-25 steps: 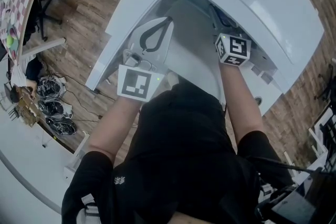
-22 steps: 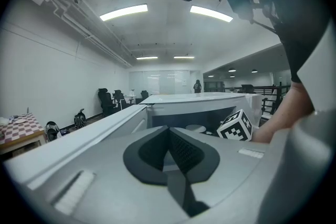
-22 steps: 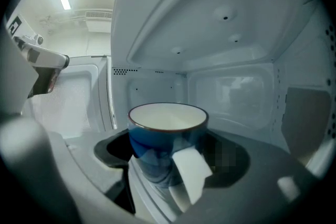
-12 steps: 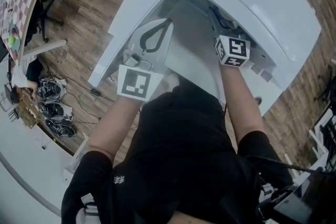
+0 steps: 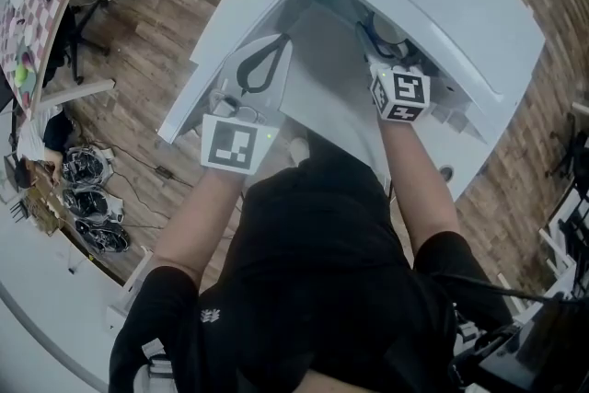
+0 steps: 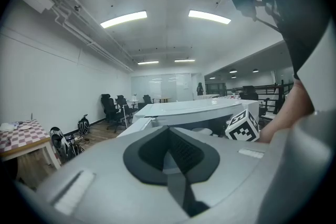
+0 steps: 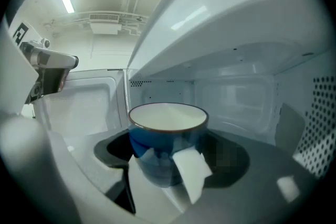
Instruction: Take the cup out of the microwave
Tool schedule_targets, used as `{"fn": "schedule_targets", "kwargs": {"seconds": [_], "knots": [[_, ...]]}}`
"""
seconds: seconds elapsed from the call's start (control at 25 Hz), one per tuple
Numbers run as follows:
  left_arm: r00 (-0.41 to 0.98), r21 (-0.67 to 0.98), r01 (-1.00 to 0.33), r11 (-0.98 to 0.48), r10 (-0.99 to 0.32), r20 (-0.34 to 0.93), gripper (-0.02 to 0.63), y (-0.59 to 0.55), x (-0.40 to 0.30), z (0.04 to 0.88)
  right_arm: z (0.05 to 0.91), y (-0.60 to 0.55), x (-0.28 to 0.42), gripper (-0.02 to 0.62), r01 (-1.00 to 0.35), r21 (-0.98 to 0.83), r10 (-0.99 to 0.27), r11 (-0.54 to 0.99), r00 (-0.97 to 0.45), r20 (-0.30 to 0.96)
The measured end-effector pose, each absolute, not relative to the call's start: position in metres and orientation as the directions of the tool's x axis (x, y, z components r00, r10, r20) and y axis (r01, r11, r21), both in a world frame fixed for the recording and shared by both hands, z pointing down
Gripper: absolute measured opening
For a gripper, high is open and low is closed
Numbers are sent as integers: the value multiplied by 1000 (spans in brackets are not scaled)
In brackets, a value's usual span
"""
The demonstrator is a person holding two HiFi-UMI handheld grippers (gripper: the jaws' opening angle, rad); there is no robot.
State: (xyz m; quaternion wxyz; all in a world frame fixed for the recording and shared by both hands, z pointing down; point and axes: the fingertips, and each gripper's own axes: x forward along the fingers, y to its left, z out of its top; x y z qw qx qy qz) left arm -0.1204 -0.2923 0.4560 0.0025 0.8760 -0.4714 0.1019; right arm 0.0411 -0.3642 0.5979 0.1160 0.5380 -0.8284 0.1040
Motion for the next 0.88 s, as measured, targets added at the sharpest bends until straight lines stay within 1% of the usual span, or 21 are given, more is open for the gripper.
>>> {"fn": "schedule_targets", "kwargs": {"seconds": [0.4,0.6,0.88], "knots": [[518,-86,-842,-532,-844,140,3,-268,-130,430,581,-327,29,393,-896,-39,-843,443,-431,322],[520,-88,-843,-531,-846,120,3,-252,-124,424,579,-309,34,391,-890,-53,-832,453,-443,335],[525,-101,-841,-532,-847,88,3,-226,-129,403,556,-275,31,393,-884,-60,-825,464,-456,333]]}}
